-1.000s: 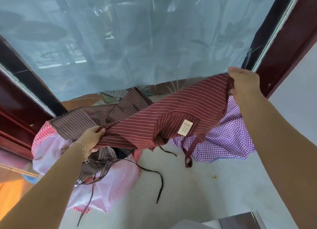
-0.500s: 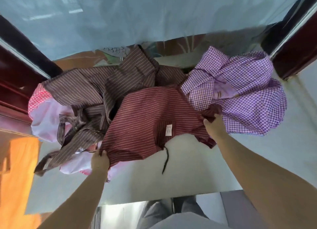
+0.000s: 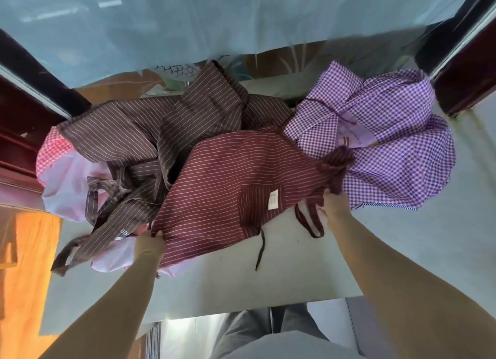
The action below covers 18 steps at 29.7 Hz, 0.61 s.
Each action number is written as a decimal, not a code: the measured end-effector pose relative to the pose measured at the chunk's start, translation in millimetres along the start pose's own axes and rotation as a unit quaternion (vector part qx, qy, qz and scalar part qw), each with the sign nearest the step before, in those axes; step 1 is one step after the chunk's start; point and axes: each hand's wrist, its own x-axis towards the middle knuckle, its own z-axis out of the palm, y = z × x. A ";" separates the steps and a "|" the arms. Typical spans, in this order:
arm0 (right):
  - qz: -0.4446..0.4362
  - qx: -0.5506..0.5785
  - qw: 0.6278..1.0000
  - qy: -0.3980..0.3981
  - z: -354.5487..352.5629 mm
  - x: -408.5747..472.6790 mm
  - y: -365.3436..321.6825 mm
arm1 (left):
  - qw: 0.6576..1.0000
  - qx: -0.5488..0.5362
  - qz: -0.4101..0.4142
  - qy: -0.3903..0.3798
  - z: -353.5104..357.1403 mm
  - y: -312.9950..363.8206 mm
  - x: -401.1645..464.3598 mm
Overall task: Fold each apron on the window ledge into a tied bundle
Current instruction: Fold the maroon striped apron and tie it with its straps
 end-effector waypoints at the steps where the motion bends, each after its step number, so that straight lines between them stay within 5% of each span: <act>1: -0.030 0.042 0.999 0.009 -3.7 1.4 -11.3 | 1.000 -0.003 -0.003 0.005 -1.0 0.1 3.0; 4: -0.132 0.070 0.986 0.076 -28.8 10.4 -51.4 | 0.999 -0.013 -0.007 0.031 -3.4 1.7 4.1; 10: -0.267 -0.047 0.940 0.205 -79.4 0.3 -89.9 | 0.998 0.013 0.067 0.000 23.6 3.9 -4.4; 12: -0.228 -0.018 0.934 0.276 -88.8 6.4 -76.5 | 0.998 0.017 0.060 -0.010 35.3 2.2 -12.0; 14: -0.073 0.009 0.931 0.357 -100.2 14.9 -58.4 | 0.998 0.019 0.042 -0.031 45.0 -4.2 -20.8; 16: 0.068 -0.008 0.937 0.343 -103.3 11.8 -33.4 | 0.998 0.020 0.030 -0.044 51.9 -11.6 -29.1; 18: 0.072 -0.039 0.938 0.336 -92.6 0.3 -11.1 | 0.999 0.009 0.025 -0.045 57.4 -17.4 -33.8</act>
